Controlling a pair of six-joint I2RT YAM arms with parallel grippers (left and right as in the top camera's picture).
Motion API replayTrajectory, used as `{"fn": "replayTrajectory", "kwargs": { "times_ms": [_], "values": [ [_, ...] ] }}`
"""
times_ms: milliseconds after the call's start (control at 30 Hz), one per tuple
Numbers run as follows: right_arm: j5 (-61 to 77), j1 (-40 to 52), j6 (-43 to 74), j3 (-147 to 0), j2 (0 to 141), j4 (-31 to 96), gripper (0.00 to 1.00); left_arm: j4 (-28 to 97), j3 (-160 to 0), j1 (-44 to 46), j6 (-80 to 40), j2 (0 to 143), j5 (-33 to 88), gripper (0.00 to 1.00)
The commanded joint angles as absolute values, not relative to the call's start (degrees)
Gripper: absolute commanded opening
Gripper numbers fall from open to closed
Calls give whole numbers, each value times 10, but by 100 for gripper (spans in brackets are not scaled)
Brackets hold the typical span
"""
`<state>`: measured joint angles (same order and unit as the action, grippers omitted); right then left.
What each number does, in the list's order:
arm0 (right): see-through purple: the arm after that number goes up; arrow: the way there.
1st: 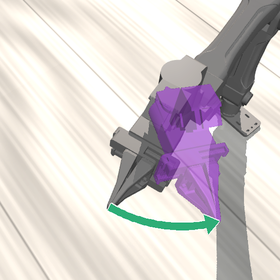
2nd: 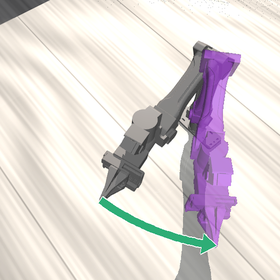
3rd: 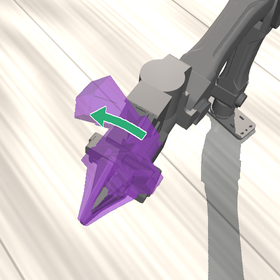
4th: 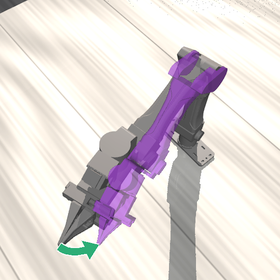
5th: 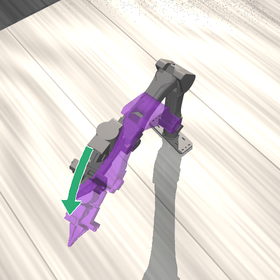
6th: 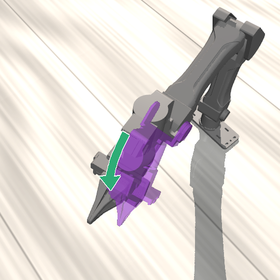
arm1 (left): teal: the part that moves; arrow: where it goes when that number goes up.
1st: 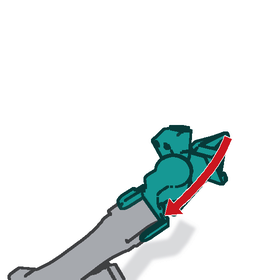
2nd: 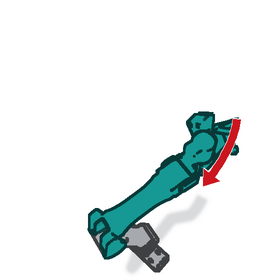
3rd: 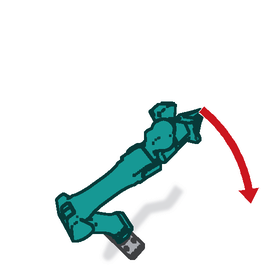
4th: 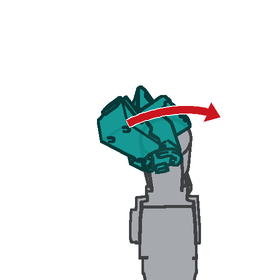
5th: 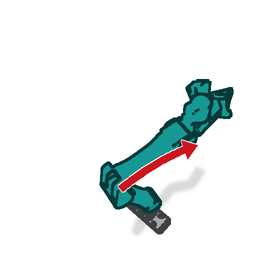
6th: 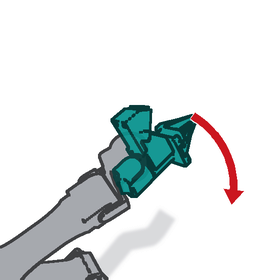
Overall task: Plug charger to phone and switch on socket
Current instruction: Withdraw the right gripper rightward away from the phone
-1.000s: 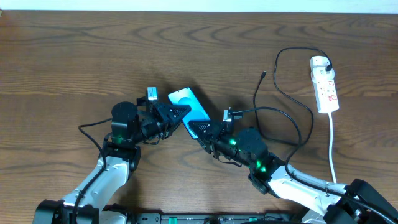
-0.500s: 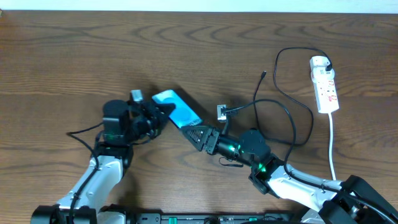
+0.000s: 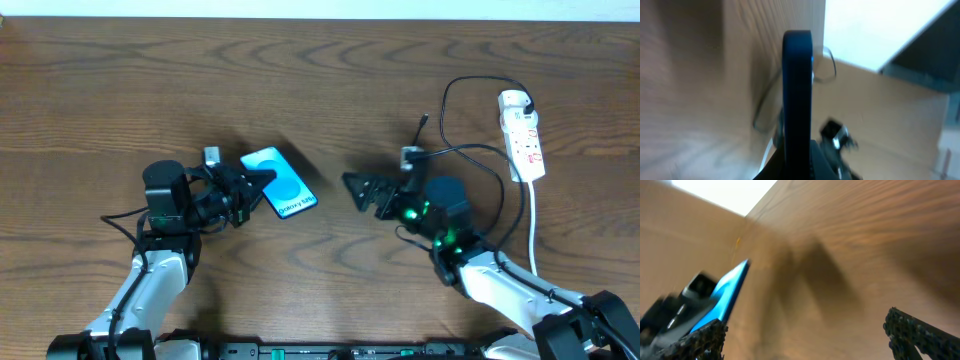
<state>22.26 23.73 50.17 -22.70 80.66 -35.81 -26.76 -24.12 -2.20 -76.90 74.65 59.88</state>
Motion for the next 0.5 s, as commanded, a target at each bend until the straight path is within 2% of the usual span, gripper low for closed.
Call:
{"fn": "replayTrajectory", "kwargs": {
  "times_ms": [0,200,467],
  "values": [
    [222,196,495,-231,797,-352,99,-270,-247,-24,-789,746,711,7],
    [222,139,497,-231,797,-352,99,-281,-247,-18,-812,746,741,7],
    [222,94,497,-231,797,-335,99,-367,-247,26,-856,746,745,7]
  ]
}}
